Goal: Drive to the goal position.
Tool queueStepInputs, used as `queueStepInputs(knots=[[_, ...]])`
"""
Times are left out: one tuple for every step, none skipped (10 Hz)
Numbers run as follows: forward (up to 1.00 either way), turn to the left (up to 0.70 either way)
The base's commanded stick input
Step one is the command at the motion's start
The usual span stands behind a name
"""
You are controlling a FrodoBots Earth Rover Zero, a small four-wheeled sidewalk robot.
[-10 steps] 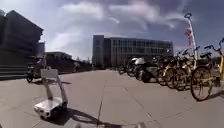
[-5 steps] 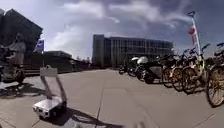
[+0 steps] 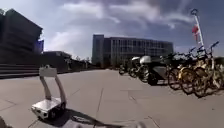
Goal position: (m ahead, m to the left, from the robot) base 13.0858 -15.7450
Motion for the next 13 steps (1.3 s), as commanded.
queueStepInputs(knots=[[0.7,0.03],[0.7,0.03],[0.7,0.03],[0.7,0.03],[0.7,0.03],[0.7,0.03],[0.7,0.03],[0.7,0.03],[0.7,0.03],[0.7,0.03],[0.7,0.03],[0.7,0.03],[0.7,0.03]])
